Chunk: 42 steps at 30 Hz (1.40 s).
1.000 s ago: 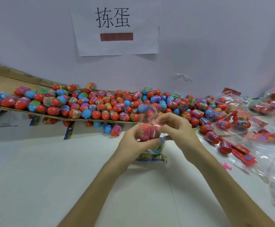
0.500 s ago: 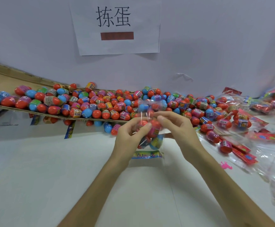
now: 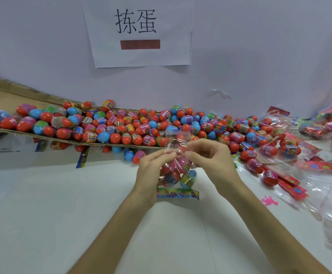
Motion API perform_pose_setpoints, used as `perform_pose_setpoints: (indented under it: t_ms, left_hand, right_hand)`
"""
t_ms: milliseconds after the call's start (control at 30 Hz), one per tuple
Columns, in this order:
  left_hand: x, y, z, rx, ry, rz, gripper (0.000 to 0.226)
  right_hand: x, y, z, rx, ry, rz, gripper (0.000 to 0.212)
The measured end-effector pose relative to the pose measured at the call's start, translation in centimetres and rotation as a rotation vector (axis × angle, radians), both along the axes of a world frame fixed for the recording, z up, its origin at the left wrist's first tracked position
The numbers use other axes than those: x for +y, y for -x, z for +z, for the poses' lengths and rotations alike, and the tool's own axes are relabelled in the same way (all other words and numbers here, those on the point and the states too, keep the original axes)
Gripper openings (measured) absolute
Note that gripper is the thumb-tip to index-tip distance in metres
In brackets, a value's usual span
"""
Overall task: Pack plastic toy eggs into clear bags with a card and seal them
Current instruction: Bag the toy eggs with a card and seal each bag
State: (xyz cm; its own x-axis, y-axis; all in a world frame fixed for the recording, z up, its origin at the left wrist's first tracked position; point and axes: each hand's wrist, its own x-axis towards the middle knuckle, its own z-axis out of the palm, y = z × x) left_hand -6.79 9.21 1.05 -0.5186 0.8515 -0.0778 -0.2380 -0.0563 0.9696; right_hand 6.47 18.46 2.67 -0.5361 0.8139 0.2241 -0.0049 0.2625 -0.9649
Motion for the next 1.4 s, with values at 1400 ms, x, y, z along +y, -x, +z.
perform_pose_setpoints:
  t_ms: [1400]
  left_hand:
    - [0.1,1.4,0.5,-0.257,-0.189,0.328,0.048]
  right_hand:
    - [-0.7,0.9,-1.0,-0.004,0.089,-0.017,0.01]
